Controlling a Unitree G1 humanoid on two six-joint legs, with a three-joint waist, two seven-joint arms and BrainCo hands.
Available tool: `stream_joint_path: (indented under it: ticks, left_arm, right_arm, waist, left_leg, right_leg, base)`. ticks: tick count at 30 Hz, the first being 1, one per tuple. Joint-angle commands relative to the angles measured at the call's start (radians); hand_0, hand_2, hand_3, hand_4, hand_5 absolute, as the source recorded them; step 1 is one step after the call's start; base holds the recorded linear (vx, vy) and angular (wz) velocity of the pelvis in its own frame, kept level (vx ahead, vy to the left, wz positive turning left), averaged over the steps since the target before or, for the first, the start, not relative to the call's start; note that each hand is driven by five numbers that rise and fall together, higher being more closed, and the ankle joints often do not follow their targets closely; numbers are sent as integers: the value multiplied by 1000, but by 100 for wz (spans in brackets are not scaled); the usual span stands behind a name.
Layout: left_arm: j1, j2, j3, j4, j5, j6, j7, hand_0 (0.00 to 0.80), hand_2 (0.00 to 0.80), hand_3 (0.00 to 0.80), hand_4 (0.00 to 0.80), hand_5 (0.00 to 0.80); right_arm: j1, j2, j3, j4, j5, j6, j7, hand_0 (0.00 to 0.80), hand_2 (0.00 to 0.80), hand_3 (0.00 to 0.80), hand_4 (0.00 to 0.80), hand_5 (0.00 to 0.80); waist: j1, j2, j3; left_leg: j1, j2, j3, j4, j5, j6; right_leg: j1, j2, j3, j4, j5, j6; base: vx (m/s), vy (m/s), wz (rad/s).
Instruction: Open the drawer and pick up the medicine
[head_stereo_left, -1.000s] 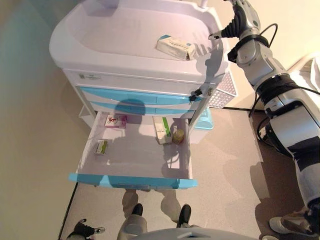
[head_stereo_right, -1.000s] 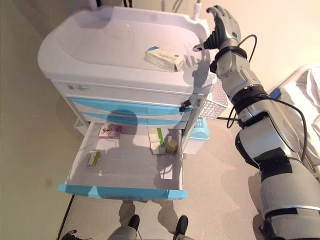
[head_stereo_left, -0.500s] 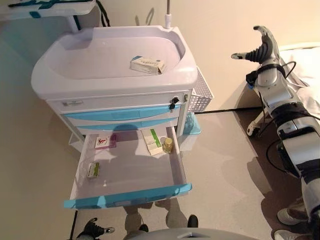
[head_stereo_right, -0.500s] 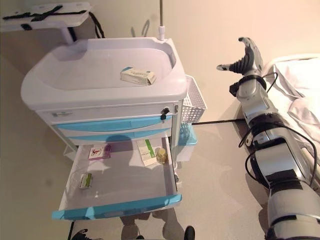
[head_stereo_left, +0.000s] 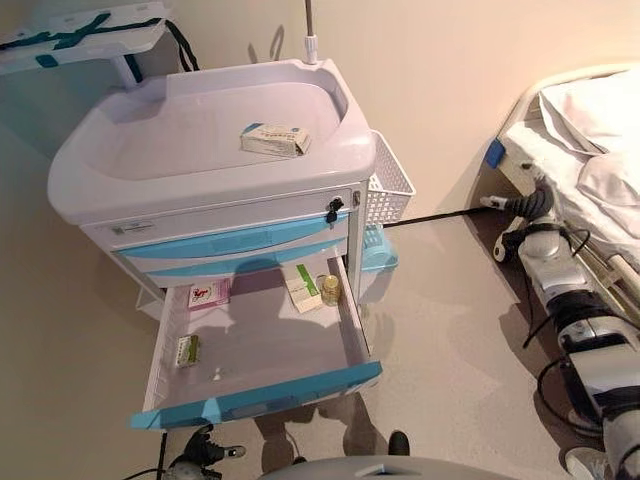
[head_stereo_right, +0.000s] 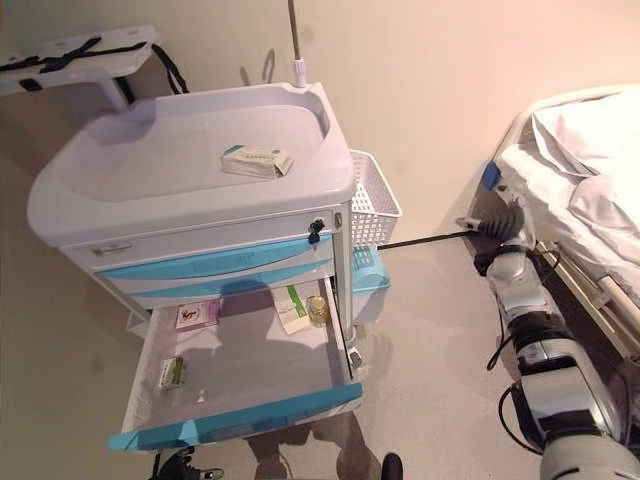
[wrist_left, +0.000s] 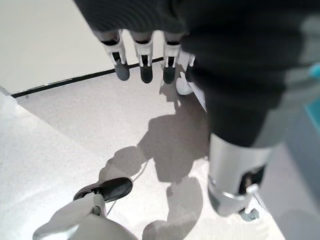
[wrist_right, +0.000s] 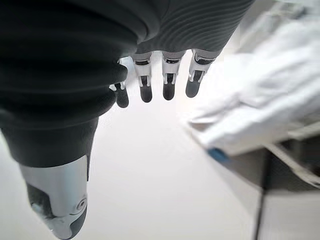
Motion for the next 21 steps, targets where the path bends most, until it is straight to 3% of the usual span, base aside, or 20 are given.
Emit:
stream_joint_path:
  ticks: [1, 21]
  left_arm:
    - [-78, 17, -27, 0, 59, -39, 1, 0, 0, 0, 0, 0]
    - [-128, 56, -25, -39, 196, -39, -68, 0, 0, 0, 0, 0]
  right_arm:
    - [-32, 4, -21, 4, 10, -40, -7, 0, 0, 0, 0, 0]
    - [427, 115, -181, -82, 49, -50, 106, 0, 0, 0, 0, 0]
  waist:
    - [-30, -29, 3]
    - [-94, 4, 29]
  left_leg:
    - [-80, -51, -15, 13, 25, 34]
    - [-70, -53, 8, 10, 23, 34]
  right_leg:
    - [71, -22, -26, 20, -82, 79]
    - [61, -22, -4, 22, -85, 79]
  base:
    - [0, 0, 0]
    - [1, -3, -2]
